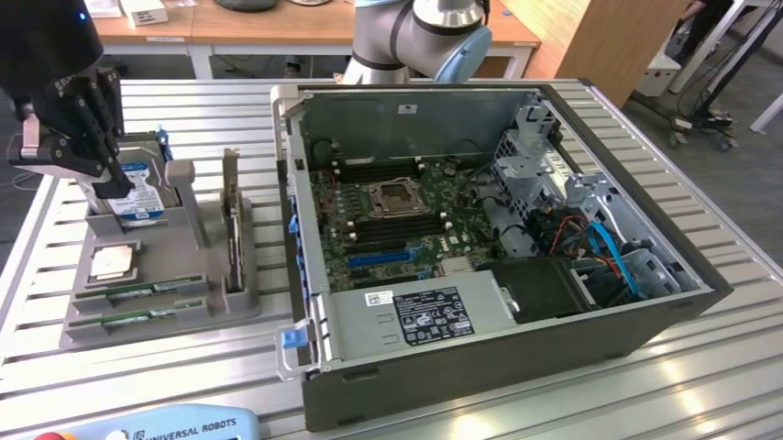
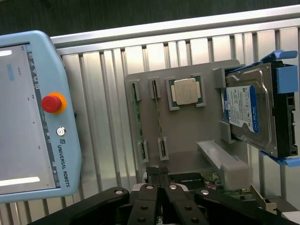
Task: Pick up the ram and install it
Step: 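Pick up the ram and move it above insertion slot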
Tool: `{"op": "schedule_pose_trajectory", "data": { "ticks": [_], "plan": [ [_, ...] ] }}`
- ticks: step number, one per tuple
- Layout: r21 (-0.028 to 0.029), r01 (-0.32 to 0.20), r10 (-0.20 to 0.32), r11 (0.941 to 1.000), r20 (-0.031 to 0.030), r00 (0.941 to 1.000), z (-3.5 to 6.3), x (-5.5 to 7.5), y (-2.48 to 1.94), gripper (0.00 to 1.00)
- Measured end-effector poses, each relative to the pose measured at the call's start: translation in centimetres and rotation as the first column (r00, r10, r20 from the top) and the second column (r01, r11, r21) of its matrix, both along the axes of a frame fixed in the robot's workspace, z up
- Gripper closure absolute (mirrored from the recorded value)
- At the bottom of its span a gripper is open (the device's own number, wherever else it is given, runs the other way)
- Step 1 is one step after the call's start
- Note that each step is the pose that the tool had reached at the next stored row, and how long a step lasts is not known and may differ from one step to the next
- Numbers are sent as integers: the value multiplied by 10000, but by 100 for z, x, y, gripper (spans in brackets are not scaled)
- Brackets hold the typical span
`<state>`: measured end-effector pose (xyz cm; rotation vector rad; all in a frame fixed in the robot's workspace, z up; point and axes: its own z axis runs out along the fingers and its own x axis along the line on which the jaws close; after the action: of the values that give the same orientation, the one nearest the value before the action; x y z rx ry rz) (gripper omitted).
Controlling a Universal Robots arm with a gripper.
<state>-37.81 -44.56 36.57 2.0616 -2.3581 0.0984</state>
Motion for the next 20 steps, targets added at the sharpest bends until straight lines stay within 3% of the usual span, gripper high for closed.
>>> {"op": "schedule_pose_trajectory", "data": {
  "ticks": [1, 3, 8, 17, 20],
  "plan": [
    [-1, 1, -1, 10000, -42, 10000, 0, -1, 0, 90],
    [1, -1, 1, 10000, -186, 9998, 0, 0, 0, 90],
    [1, -2, 2, 10000, -689, 9976, 0, 1, -1, 90],
    [2, -1, 1, 10000, -699, 9976, -1, 1, 0, 90],
    [57, -17, 21, 10000, -697, 9976, -4, 1, 0, 90]
  ]
}}
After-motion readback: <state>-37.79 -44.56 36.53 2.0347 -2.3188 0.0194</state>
